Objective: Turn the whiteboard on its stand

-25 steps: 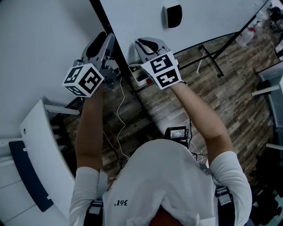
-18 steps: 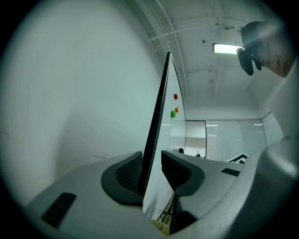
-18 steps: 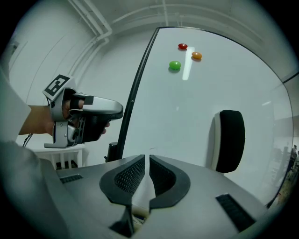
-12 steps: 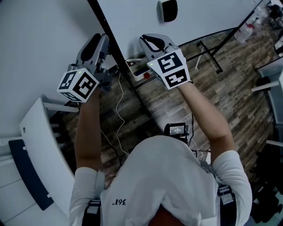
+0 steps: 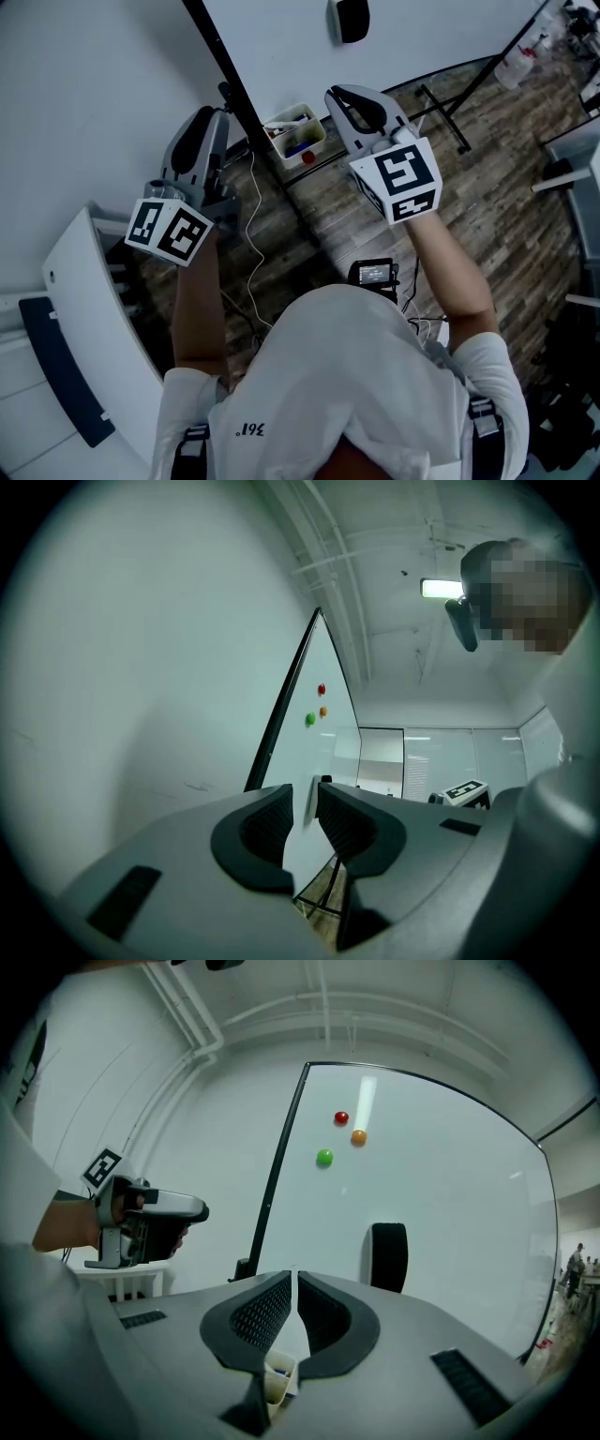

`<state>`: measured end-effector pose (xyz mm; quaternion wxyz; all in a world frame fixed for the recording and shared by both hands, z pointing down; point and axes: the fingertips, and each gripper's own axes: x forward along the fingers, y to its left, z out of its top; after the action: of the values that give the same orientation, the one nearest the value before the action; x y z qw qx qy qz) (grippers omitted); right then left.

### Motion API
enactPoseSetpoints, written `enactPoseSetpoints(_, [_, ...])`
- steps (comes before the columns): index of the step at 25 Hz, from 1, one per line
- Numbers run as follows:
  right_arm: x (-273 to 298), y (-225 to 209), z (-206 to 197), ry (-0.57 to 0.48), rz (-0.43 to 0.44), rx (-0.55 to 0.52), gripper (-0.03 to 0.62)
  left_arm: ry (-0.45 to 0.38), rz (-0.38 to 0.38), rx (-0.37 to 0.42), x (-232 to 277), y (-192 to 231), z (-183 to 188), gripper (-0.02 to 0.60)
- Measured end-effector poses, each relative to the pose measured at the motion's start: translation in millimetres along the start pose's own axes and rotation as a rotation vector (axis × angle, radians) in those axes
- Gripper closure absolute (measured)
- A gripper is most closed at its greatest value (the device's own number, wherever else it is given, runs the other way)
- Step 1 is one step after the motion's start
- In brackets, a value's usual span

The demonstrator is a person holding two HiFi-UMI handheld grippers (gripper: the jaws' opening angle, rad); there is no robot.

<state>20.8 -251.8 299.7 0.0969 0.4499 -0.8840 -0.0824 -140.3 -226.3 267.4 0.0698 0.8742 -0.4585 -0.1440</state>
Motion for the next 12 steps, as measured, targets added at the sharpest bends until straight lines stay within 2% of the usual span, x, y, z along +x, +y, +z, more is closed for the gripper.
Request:
enactPoseSetpoints(5, [-25,2,1,-0.001,-0.028,-0.046,0.554,0.034,-0.027,-0.025,-22,-19,-20,0.532])
enactPoseSetpoints(12, [-55,5,-9,0.0,-0.038,0.01,0.554,0.073,-0.049,-0.064,-45,-38,-40,0.568])
